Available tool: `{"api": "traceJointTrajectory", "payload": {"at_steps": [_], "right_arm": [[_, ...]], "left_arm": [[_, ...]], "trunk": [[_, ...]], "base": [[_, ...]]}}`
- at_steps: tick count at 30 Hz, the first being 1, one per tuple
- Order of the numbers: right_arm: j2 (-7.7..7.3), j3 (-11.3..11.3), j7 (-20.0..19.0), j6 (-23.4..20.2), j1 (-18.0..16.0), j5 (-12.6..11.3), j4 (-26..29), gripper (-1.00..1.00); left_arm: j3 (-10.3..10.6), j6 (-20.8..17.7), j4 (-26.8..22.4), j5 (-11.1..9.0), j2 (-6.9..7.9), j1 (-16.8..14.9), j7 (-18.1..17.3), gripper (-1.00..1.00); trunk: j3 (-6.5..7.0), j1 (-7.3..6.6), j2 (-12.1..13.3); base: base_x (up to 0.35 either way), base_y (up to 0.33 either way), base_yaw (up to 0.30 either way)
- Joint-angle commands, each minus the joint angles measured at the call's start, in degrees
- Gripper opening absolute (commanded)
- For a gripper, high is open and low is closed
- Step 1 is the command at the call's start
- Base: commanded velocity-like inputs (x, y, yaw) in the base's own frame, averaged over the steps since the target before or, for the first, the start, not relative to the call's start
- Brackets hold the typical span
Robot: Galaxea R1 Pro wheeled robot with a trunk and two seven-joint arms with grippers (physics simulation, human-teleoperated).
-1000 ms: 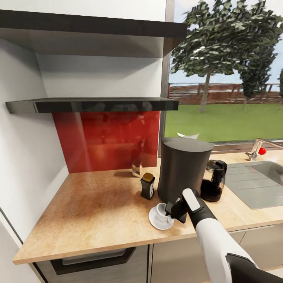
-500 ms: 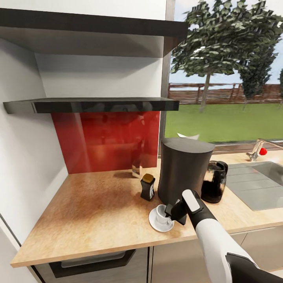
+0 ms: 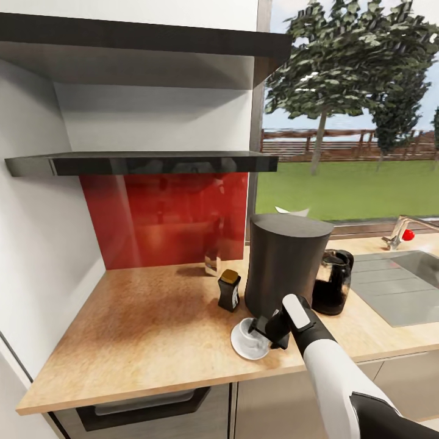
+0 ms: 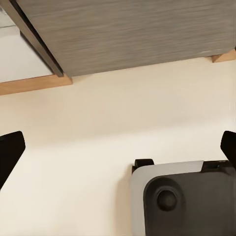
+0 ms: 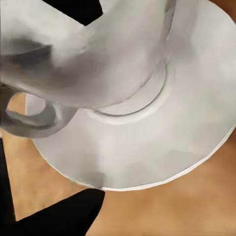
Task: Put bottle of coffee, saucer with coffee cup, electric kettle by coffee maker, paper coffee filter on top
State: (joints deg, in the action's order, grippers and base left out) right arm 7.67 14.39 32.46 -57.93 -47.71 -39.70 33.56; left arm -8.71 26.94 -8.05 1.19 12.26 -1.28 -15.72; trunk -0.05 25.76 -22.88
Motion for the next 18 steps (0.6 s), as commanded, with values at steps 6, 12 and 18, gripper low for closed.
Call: {"api": "traceJointTrajectory", "payload": {"at_steps": [6, 12, 18], "right_arm": [[0.06, 0.3, 0.6, -0.1, 0.0, -0.5, 0.0, 1.00], [0.06, 0.3, 0.6, -0.1, 0.0, -0.5, 0.0, 1.00], [0.12, 0.3, 0.6, -0.1, 0.0, -0.7, 0.1, 1.00]], "left_arm": [[-0.5, 0.1, 0.1, 0.1, 0.01, 0.0, -0.5, 1.00], [-0.5, 0.1, 0.1, 0.1, 0.04, 0.0, -0.5, 1.00], [-0.5, 0.1, 0.1, 0.1, 0.00, 0.0, -0.5, 1.00]], "trunk": [[-0.03, 0.02, 0.0], [-0.03, 0.02, 0.0], [-0.03, 0.02, 0.0]], "base": [[0.000, 0.000, 0.000], [0.000, 0.000, 0.000], [0.000, 0.000, 0.000]]}}
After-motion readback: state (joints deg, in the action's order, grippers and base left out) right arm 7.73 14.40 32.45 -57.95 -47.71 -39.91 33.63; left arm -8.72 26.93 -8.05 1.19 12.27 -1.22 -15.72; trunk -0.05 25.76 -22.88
